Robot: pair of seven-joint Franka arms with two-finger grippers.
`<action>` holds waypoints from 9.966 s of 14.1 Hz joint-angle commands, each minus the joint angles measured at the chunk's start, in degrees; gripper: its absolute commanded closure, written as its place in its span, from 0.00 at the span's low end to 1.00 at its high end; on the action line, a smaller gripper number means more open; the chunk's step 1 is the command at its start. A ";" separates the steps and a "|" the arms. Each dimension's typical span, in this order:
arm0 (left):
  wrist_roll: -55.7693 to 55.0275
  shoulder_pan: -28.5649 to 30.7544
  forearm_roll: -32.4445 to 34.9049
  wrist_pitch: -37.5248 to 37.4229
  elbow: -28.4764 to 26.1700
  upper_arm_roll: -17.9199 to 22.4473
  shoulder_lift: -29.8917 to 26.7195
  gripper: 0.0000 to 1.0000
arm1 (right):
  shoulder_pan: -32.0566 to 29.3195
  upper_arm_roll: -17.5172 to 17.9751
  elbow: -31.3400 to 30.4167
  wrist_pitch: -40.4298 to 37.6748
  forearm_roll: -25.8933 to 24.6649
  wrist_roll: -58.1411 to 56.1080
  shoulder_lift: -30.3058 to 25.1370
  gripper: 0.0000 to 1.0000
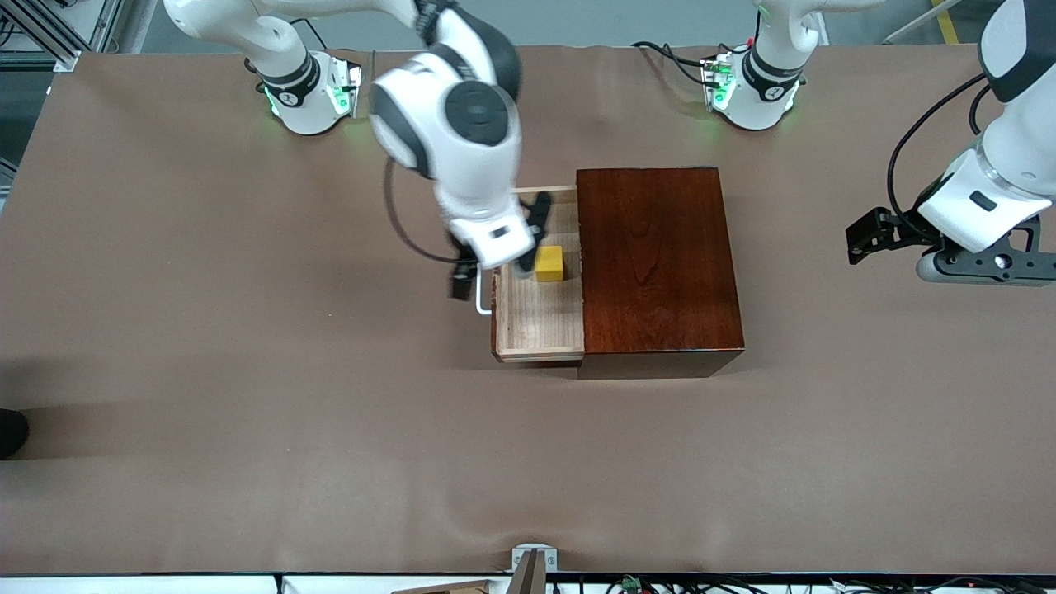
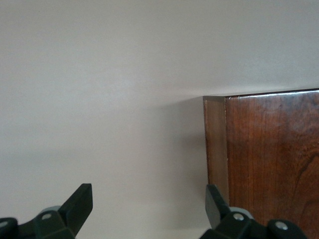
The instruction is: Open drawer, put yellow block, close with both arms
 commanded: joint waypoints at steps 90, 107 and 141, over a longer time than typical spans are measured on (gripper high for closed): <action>42.34 -34.34 15.44 -0.99 17.38 -6.40 35.91 0.00 | -36.15 -7.58 -16.35 -12.42 10.31 30.13 -28.79 0.00; 11.49 -27.33 14.57 2.97 17.73 -6.75 20.81 0.00 | -36.33 -7.67 -15.30 -11.10 10.31 30.22 -26.51 0.00; -0.11 9.25 -3.28 -6.01 3.32 -6.31 -1.96 0.00 | -35.63 -7.58 -15.12 -13.30 10.92 30.75 -25.89 0.00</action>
